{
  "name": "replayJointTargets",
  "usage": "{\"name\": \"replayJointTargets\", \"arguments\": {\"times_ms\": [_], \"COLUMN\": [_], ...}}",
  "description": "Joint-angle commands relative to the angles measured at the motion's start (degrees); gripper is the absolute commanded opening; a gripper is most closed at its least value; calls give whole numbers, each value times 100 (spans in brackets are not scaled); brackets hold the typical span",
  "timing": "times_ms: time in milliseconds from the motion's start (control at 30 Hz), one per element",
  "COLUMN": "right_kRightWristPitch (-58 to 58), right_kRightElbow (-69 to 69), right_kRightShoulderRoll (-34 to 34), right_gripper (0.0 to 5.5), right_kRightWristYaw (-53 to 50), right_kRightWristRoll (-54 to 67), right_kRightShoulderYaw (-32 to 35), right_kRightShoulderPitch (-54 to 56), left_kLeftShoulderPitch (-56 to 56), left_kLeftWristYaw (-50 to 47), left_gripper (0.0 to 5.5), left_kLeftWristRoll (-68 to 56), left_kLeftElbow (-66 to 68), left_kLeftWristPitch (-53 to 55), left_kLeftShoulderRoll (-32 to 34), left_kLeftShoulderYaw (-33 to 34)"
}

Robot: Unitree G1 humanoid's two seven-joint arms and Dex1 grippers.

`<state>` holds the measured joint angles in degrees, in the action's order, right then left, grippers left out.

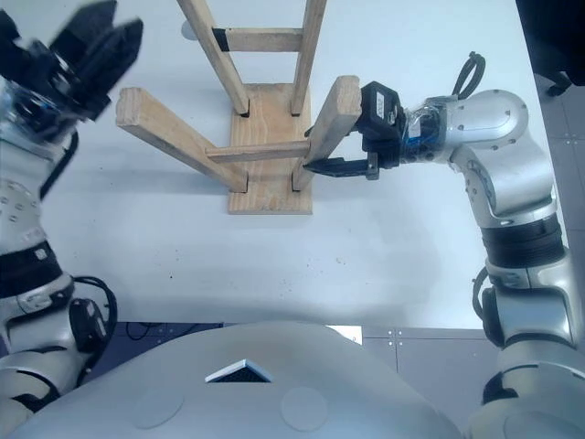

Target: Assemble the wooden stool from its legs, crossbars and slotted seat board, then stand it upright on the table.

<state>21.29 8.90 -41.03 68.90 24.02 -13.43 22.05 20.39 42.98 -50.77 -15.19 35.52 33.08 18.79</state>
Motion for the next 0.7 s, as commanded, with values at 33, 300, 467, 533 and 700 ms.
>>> {"name": "replayJointTargets", "arguments": {"times_ms": [33,300,467,533,700], "right_kRightWristPitch": [132,250,303,314,339], "right_kRightElbow": [-95,-128,-242,-258,-222], "right_kRightShoulderRoll": [-36,23,140,159,228], "right_gripper": [202,202,202,202,202], "right_kRightWristYaw": [-225,-401,-439,-455,-505], "right_kRightWristRoll": [-360,-270,-256,-240,-274], "right_kRightShoulderYaw": [-111,-64,-123,-121,-130], "right_kRightShoulderPitch": [-145,-124,87,116,87], "left_kLeftShoulderPitch": [1480,3250,3646,3750,4046], "left_kLeftWristYaw": [319,2138,2992,3171,3718], "left_gripper": [353,353,280,243,152], "left_kLeftWristRoll": [-462,1071,2153,2404,2995], "left_kLeftElbow": [-313,338,1018,1240,1564], "left_kLeftWristPitch": [486,1192,1483,1607,1754], "left_kLeftShoulderRoll": [730,1283,1230,1125,931], "left_kLeftShoulderYaw": [-179,-3296,-4790,-5137,-5952]}}
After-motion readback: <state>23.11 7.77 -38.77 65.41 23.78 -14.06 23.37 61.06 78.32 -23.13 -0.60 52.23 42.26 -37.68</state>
